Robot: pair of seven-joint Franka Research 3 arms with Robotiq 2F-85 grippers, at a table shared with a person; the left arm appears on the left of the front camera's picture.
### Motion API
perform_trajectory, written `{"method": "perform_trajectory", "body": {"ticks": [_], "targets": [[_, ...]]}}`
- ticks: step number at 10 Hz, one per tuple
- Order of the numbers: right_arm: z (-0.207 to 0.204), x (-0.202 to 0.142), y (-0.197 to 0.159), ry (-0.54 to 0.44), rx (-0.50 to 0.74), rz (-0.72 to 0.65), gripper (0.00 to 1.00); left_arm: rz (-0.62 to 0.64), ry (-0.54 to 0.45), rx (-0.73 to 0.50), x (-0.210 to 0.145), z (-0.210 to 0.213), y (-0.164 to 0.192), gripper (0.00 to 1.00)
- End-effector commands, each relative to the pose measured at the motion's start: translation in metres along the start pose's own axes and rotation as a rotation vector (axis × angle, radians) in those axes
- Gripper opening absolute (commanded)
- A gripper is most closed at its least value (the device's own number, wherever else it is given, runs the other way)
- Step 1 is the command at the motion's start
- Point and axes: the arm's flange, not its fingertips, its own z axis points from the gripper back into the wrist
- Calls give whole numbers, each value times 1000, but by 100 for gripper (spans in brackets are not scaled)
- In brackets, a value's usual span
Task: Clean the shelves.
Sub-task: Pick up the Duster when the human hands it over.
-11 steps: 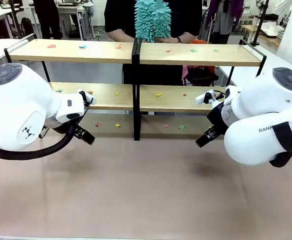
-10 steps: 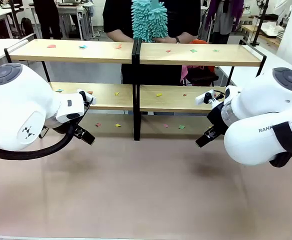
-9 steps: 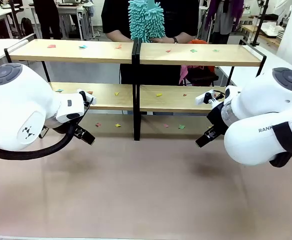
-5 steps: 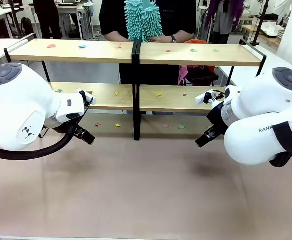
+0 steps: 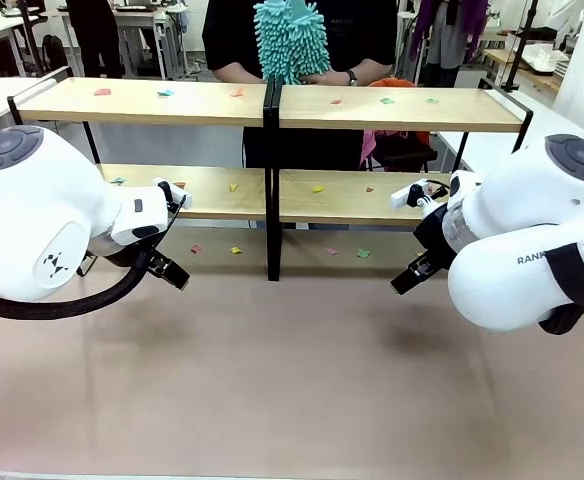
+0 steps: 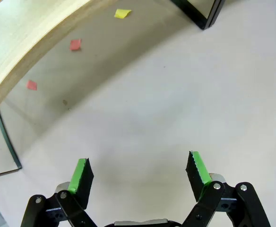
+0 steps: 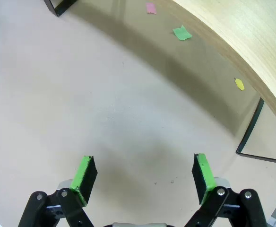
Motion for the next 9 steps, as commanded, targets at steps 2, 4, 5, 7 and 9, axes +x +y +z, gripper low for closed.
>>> {"method": "perform_trajectory", "body": {"ticks": [2,4,5,7,9], "targets": [[0,0,0,0,0,-1,100,-1,-3,1,0,1,0,100],[0,0,0,0,0,-1,100,-1,-3,1,0,1,0,100],[0,0,0,0,0,-1,100,-1,-3,1,0,1,0,100],[0,0,0,0,0,-1,100,-1,-3,1,0,1,0,100],[0,0,0,0,0,-1,100,0,0,0,0,0,0,100]]}}
